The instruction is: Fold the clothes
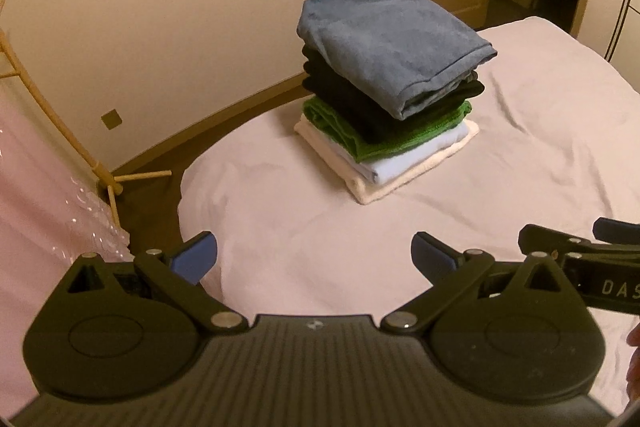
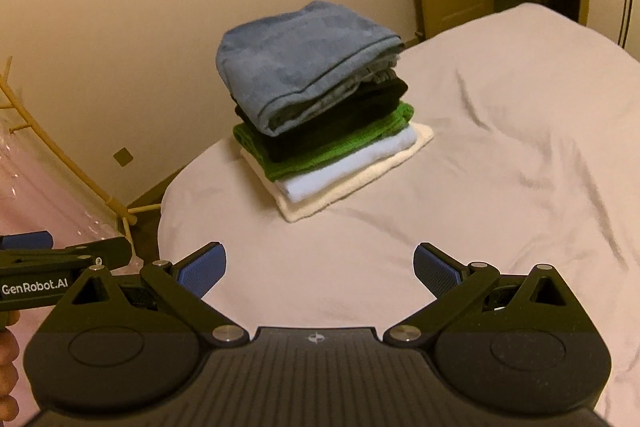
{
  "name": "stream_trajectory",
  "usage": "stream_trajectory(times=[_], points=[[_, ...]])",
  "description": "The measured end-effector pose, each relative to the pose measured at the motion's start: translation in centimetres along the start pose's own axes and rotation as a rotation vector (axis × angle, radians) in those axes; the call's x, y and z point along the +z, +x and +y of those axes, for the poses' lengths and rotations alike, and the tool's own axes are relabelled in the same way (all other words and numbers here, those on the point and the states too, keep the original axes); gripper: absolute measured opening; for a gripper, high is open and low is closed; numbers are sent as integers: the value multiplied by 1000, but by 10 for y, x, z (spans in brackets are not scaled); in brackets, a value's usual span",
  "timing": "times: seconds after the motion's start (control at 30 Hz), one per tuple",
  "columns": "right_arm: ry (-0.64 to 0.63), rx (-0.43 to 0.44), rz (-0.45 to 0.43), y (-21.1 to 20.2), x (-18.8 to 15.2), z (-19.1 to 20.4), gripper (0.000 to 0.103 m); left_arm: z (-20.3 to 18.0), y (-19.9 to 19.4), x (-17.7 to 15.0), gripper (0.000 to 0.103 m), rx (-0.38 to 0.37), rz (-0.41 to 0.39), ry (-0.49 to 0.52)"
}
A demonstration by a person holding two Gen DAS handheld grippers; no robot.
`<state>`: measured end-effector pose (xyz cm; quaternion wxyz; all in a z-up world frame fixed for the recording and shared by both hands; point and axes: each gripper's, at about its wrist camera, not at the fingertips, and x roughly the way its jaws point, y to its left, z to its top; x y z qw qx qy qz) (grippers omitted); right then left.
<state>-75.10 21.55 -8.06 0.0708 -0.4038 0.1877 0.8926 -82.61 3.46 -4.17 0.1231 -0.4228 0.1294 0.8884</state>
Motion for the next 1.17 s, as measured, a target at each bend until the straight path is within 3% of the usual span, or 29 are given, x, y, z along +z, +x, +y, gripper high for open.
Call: stream_trajectory(times=[0.6, 1.17], points=[[12, 5, 52, 16, 3, -45, 103, -39, 20, 0, 102, 6, 52, -30], [20, 15, 39, 15, 8, -50, 103, -44, 16, -1, 102, 8, 31, -28]])
